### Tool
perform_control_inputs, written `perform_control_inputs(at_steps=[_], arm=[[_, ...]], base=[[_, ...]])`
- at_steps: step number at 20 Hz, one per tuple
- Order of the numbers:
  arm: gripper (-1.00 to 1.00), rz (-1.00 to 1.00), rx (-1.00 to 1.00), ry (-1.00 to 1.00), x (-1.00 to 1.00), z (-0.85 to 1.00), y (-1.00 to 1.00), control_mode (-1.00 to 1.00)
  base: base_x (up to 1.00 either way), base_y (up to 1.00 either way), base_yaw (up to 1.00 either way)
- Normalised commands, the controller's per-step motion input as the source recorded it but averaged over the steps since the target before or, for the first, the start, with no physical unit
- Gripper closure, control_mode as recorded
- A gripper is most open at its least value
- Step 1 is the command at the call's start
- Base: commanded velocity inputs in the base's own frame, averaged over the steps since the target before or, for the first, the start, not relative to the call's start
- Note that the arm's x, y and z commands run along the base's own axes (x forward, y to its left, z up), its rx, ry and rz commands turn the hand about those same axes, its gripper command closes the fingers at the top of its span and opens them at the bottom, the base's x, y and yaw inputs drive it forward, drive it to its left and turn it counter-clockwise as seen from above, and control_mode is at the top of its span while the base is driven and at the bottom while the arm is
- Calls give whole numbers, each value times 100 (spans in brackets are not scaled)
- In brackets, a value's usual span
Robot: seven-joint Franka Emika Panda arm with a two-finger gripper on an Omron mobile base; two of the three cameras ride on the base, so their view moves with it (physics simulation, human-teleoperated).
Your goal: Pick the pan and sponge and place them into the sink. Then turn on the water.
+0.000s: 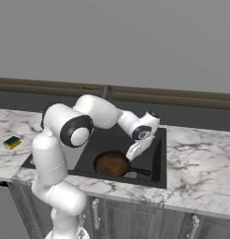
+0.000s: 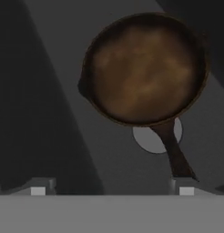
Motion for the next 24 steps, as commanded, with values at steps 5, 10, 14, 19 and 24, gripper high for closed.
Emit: perform_control_inputs(at_steps=[5, 10, 14, 19, 24], arm=[[-100, -43, 2, 0, -69, 72, 93, -100], [-100, -50, 0, 0, -69, 69, 100, -100], [-100, -46, 0, 0, -51, 73, 100, -100], [-100, -34, -3, 0, -36, 49, 100, -100], [-100, -21, -12, 2, -8, 30, 100, -100]], base=[[0, 0, 0], [0, 0, 0], [0, 0, 0], [0, 0, 0], [0, 0, 0]])
